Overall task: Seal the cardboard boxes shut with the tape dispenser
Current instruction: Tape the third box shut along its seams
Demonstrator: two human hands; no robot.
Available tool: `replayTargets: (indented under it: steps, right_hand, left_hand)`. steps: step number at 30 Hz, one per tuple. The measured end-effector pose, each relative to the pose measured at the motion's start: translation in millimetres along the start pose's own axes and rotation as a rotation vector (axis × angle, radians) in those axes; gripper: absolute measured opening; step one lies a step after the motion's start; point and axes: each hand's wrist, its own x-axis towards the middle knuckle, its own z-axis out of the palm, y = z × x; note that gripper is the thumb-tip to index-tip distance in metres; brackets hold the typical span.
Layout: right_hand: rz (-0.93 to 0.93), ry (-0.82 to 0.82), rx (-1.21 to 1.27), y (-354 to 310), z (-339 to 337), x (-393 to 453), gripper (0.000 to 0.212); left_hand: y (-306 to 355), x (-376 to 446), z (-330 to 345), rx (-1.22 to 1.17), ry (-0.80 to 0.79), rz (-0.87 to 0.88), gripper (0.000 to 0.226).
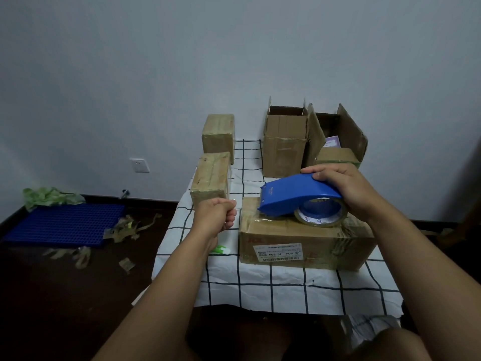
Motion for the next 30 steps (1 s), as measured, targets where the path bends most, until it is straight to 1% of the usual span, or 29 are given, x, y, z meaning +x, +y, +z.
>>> replayTargets:
  steps: [6, 16, 20, 25, 27, 29, 30]
  right_hand:
    - [0.004, 0.001, -0.001, -1.3, 1.2, -0.2, 0.030]
    - [0.007, -0.016, -0.029, -1.9, 2.3, 1.9, 0.032]
    - [-0.001, -0.005, -0.027, 0.4, 2.2, 1.5, 0.032]
    - [-0.009, 0.013, -0.002, 3.3, 2.9, -0.1, 0.033]
    - [-0.010, 0.017, 0.005, 3.8, 3.0, -0.1, 0.033]
    - [-0.007, 0.022, 0.016, 4.6, 3.5, -1.1, 0.033]
    - [-0.010, 0.028, 0.024, 5.0, 3.5, -1.6, 0.033]
  left_hand:
    - [-6.9, 2.4, 0.1, -0.017, 0.011, 0.005, 0.006]
    - [-20.1, 3.7, 2.3, -0.025, -0.005, -0.056, 0.008]
    - [-26.1, 0.5, 10.0, 0.047, -0.014, -0.054, 0.011]
    - [-29.2, -1.4, 22.0, 0.175, 0.041, -0.033, 0.014]
    - [-30.5, -2.5, 21.9, 0.116, 0.013, -0.104, 0.020]
    - [-35.3, -4.3, 18.6, -0.067, -0.048, -0.210, 0.030]
    - [-39.2, -5.4, 17.4, -0.119, -0.062, -0.234, 0.033]
